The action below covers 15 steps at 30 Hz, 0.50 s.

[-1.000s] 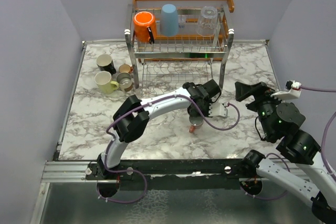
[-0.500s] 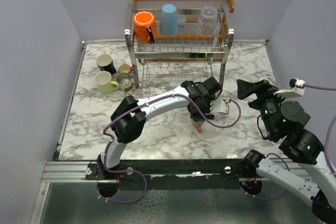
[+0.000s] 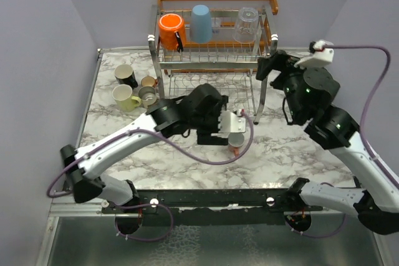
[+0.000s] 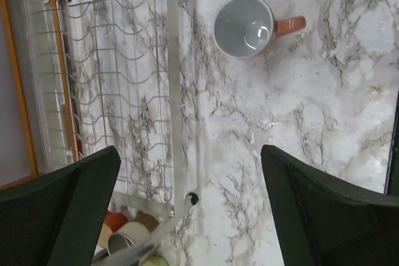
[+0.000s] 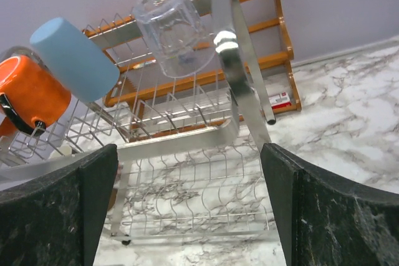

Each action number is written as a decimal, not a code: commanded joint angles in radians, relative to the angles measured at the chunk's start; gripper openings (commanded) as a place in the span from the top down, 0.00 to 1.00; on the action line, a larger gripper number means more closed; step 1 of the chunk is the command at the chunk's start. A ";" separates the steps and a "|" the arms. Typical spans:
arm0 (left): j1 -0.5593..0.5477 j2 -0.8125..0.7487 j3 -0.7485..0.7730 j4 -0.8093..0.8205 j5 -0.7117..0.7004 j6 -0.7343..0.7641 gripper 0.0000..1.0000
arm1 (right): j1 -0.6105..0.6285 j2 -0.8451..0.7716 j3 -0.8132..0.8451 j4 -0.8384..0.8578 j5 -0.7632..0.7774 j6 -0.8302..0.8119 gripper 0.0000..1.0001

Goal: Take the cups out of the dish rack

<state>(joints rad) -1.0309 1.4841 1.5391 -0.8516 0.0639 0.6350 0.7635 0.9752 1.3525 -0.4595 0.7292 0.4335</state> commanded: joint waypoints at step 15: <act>-0.001 -0.472 -0.422 -0.066 -0.168 -0.039 0.01 | -0.042 0.680 0.724 -0.016 0.032 -0.392 0.00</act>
<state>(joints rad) -1.0317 1.0477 1.1229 -0.9302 -0.0631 0.6163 0.7544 1.5665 1.9522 -0.4042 0.7509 0.1158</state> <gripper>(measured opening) 0.991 0.998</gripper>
